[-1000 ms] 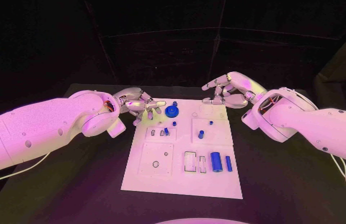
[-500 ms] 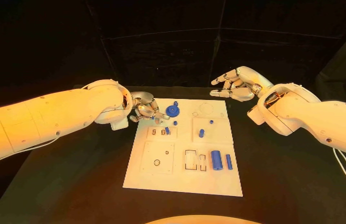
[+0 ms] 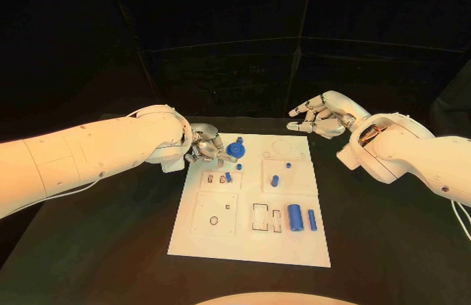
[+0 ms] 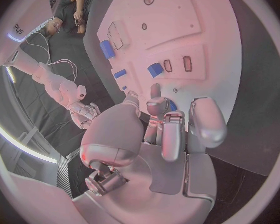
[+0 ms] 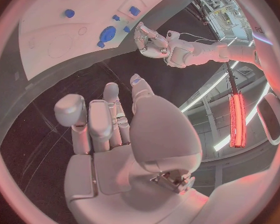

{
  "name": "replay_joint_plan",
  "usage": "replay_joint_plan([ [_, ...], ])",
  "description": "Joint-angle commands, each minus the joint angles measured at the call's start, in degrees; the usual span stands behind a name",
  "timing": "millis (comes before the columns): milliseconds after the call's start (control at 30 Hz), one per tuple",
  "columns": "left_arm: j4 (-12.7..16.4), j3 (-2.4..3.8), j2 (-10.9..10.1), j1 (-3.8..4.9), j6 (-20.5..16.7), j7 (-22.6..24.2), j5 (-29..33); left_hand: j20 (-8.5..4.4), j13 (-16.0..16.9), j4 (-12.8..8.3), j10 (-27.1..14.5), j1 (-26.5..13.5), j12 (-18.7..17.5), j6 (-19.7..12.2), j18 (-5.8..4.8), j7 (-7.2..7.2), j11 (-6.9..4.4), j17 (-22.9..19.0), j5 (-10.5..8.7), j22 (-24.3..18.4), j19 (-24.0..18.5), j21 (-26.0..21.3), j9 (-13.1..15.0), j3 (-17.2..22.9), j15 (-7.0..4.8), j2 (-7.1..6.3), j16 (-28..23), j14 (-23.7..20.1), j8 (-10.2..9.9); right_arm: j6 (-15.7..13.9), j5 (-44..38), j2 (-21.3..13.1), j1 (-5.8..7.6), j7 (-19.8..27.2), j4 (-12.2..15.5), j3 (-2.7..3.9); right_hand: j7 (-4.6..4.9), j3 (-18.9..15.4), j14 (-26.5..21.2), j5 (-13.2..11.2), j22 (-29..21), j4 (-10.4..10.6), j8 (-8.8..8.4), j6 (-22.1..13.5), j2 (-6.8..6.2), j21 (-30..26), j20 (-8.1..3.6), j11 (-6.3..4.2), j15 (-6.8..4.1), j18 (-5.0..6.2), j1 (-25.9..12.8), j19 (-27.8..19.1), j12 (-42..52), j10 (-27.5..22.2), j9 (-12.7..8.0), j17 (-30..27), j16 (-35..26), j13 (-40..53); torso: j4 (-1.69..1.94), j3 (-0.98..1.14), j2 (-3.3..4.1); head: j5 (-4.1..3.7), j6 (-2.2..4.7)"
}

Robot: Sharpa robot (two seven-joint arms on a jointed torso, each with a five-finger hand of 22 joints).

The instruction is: Assemble the parts on the task board

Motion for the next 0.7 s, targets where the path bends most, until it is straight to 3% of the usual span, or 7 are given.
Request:
replay_joint_plan([
  [33, -0.47, -0.18, 0.57, 0.09, 2.19, -0.75, -0.4, -0.26, 0.1, -0.14, -0.35, -0.06, 0.21, -0.5, -1.17, -0.05, -0.04, 12.77, -0.06, 0.21, 0.03, 0.37, 0.14, -0.32, -0.18, 0.47, 0.31, 5.48, 0.43, 0.21, 0.01, -0.04, 0.13, -0.83, -0.08, 0.05, 0.06, -0.47, 0.62, 0.38, -0.07, -0.01, 0.14, 0.32, 0.47, -0.26, -0.09, -0.17, -0.02, 0.86, 0.13, -0.32, -0.05, 0.08, 0.03, -0.11, -0.42, -0.13, 0.04, -0.07, 0.05, 0.04, -0.07],
  [333, -2.17, -1.3, 2.23, 0.08, 5.59, -1.13, -1.67, -0.23, 0.02, 0.05, -0.61, -0.56, 0.14, -0.93, -1.26, -0.02, -0.01, 13.03, -0.07, 0.82, 0.02, 0.78, 0.7, -0.92, -0.14, 0.58, 0.5, 5.54, 0.8, 0.2, -0.04, 0.13, 0.13, -1.05, -0.29, 0.05, 0.06, -0.53, 0.61, 0.52, -0.19, 0.02, 0.15, 0.34, 0.48, -0.32, -0.1, -0.18, -0.02, 0.88, 0.13, -0.37, -0.05, 0.09, 0.03, -0.17, -0.48, -0.16, -0.01, -0.21, 0.16, 0.07, -0.29],
  [700, -3.61, -1.71, 3.58, 0.04, 6.56, -1.3, -2.55, -0.22, 0.43, 0.07, -0.42, -0.62, 0.43, -0.97, -1.33, -0.03, -0.01, 13.33, -0.06, 1.28, 0.09, 1.07, 0.83, -1.01, -0.14, 0.65, 0.72, 5.61, 0.9, 0.24, -0.04, 0.39, 0.13, -1.11, -0.48, 0.05, 0.06, -0.63, 0.61, 0.75, -0.28, 0.09, 0.15, 0.36, 0.53, -0.37, -0.1, -0.18, -0.03, 0.89, 0.11, -0.39, -0.09, 0.08, 0.03, -0.23, -0.55, -0.23, -0.02, -0.3, 0.2, 0.06, -0.7],
])
